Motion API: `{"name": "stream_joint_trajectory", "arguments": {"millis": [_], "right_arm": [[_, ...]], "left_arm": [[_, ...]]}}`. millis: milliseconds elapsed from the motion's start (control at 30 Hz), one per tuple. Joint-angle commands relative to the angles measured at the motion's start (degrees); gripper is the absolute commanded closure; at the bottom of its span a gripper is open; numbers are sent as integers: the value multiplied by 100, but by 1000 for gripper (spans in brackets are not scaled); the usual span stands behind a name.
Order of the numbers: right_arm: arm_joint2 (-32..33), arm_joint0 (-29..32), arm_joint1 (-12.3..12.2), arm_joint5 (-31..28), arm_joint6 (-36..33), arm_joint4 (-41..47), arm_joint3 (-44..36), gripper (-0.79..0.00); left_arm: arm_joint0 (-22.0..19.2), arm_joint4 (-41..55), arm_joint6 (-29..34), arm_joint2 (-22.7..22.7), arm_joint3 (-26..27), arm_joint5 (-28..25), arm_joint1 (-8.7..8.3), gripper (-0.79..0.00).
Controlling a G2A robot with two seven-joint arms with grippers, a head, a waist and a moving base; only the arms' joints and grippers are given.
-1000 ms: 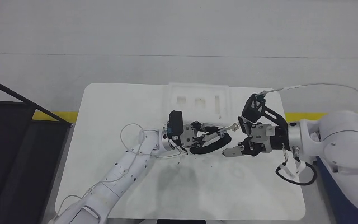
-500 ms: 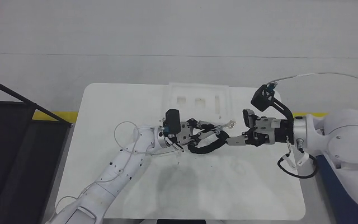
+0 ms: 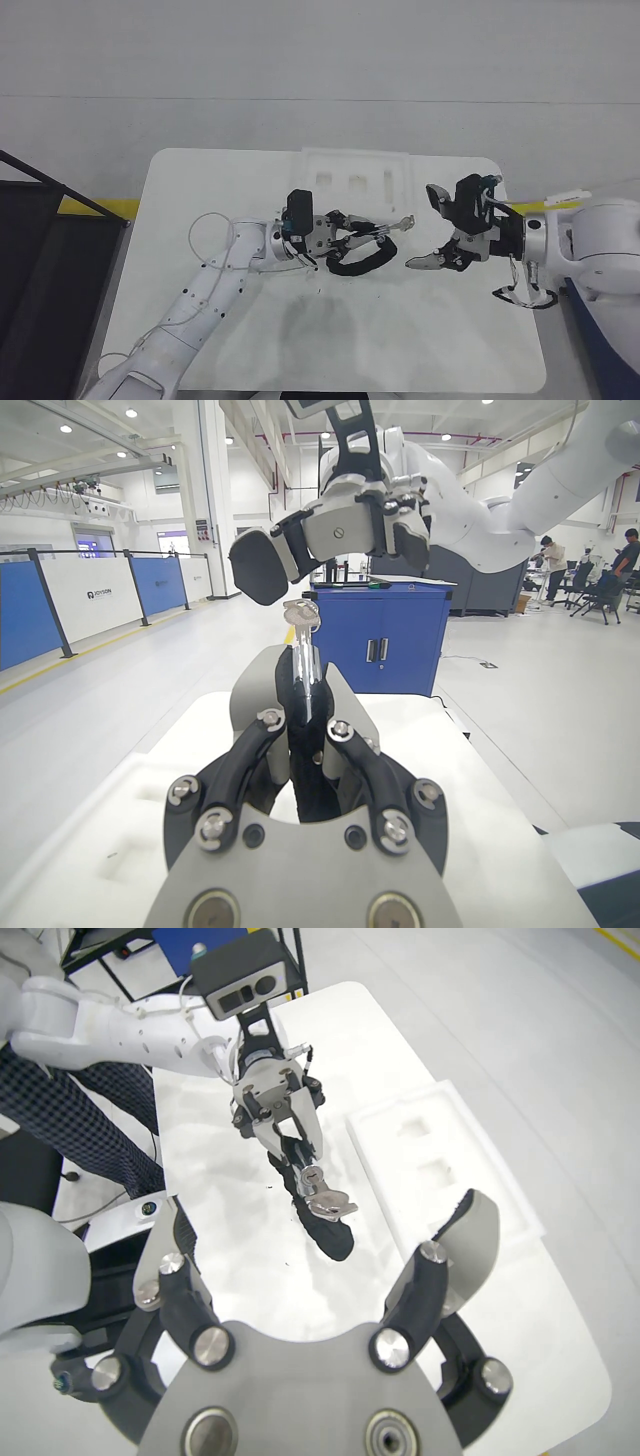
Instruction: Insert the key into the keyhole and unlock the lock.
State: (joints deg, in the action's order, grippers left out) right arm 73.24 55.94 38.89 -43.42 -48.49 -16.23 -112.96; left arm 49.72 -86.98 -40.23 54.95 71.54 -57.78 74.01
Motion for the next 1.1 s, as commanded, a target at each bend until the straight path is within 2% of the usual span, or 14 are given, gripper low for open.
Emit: {"name": "stream_joint_trajectory", "arguments": {"millis": [0, 67, 133, 200, 233, 300, 333, 733, 867, 1067], "right_arm": [[10, 33, 12, -307, 233, -268, 58, -785], [8, 44, 26, -489, 424, -545, 71, -785], [-4, 36, 40, -617, 564, -853, 66, -671], [-23, 21, 56, -687, 710, -1131, 70, -659], [-27, 7, 64, -710, 768, -1298, 57, -554], [-41, 1, 80, -743, 915, -1579, 44, -471], [-40, -2, 86, -740, 980, -1717, 36, -391], [-44, 67, 100, -893, 1292, -2311, 127, -286], [-22, 100, 91, -920, 1308, -2195, 157, -145], [-60, 47, 56, -1018, 992, -1822, 144, -95]], "left_arm": [[-4, 39, 71, -9, 20, -22, -16, 0], [-7, 105, 118, -51, 31, -22, -34, 0], [-16, 180, 154, -98, 43, -22, -54, 0], [-28, 245, 184, -143, 55, -22, -76, 0], [-32, 281, 198, -161, 55, -22, -86, 0], [-46, 339, 225, -196, 63, -22, -106, 0], [-52, 364, 236, -214, 68, -22, -116, 0], [-103, 609, 353, -364, 100, -22, -205, 0], [-118, 661, 367, -407, 105, -22, -216, 0], [-146, 691, 346, -480, 89, -22, -220, 0]]}}
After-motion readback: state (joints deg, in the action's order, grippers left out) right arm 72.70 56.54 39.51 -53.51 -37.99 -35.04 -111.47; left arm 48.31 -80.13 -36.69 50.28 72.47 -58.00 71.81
